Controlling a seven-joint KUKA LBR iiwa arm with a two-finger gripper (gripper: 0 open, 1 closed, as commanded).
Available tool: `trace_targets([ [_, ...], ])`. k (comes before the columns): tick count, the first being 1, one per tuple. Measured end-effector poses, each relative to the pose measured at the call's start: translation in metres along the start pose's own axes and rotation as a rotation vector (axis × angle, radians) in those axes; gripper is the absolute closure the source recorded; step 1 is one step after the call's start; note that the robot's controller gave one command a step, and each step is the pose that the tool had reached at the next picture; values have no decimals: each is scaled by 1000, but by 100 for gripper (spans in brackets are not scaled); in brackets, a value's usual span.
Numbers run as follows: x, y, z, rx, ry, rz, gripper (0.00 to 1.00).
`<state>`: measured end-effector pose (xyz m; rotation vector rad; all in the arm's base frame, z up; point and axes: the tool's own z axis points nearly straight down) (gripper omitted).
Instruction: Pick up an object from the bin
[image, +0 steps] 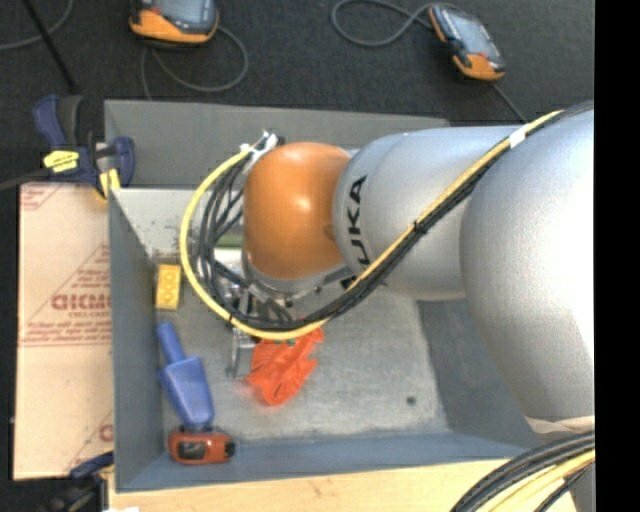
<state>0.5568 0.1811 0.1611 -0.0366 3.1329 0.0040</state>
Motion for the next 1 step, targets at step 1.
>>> trace_targets([
  [1,-9,-30,-24,4,16,34,0],
])
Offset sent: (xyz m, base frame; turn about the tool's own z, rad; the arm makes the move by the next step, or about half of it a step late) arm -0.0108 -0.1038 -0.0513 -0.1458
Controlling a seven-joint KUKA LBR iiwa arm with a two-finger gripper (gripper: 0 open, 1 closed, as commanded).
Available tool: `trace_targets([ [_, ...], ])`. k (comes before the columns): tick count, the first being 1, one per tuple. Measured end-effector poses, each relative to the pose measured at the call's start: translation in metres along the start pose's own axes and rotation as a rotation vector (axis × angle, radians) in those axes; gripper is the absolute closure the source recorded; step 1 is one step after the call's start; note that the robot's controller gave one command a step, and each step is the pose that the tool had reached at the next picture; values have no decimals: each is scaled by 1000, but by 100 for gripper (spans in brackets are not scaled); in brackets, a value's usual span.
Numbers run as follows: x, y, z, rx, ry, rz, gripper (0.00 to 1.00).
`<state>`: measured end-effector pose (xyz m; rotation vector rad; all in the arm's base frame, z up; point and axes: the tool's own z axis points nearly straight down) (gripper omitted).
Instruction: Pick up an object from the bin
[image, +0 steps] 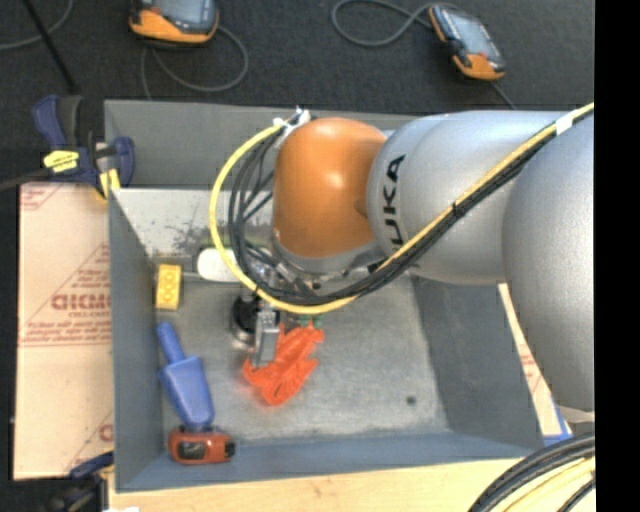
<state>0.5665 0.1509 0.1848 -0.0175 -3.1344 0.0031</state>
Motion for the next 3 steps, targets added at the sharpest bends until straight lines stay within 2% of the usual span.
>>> trace_targets([
  [1,4,-36,11,-4,-23,-70,0],
  [2,-18,-45,72,-1,-16,-103,0],
  [3,-14,-39,105,-3,-39,-252,100],
])
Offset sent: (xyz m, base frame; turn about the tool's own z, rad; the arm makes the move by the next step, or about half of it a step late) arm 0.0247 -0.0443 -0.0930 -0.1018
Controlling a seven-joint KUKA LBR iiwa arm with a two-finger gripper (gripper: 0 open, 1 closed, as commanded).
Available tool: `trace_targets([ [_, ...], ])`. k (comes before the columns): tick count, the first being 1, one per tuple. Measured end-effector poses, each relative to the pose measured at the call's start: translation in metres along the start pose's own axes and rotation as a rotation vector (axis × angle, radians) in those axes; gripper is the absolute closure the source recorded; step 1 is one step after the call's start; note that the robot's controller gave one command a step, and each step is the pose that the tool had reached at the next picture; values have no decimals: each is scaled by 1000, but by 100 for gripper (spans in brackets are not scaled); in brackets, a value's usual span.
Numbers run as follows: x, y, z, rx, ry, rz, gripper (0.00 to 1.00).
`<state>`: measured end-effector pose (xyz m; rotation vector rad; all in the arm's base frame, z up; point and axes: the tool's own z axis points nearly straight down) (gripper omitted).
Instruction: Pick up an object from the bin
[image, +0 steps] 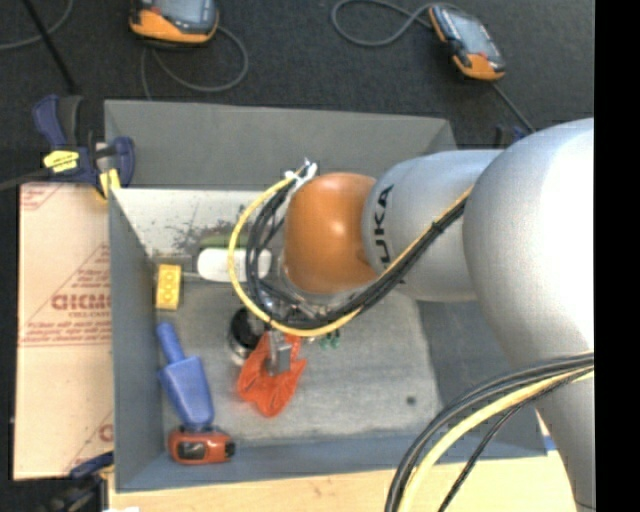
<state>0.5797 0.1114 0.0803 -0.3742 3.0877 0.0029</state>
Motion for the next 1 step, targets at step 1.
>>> trace_targets([
  [1,0,0,0,0,0,1,100],
])
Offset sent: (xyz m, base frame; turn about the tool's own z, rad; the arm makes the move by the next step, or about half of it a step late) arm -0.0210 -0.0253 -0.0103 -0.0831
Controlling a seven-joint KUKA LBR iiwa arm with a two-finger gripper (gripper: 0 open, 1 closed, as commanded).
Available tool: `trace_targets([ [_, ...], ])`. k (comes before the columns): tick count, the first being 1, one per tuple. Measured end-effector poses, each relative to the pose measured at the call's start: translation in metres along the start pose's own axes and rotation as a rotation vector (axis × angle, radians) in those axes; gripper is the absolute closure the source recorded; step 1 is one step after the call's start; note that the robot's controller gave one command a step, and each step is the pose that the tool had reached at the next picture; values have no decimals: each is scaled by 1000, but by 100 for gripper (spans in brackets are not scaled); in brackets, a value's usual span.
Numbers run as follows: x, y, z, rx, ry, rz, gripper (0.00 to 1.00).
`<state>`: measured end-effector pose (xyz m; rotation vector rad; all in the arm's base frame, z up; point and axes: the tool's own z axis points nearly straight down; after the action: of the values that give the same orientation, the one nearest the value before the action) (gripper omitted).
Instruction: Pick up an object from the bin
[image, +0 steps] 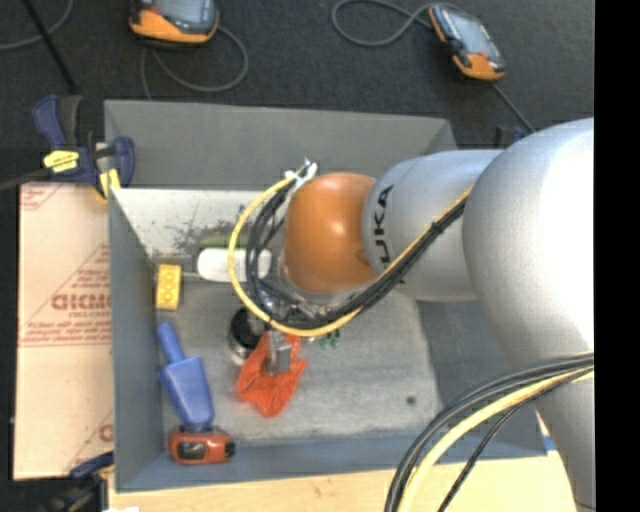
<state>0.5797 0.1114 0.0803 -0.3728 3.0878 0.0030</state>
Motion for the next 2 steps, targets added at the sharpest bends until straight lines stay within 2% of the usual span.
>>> trace_targets([
  [1,6,-6,-1,-4,-7,-40,100],
  [2,24,-25,-43,-3,29,-108,100],
])
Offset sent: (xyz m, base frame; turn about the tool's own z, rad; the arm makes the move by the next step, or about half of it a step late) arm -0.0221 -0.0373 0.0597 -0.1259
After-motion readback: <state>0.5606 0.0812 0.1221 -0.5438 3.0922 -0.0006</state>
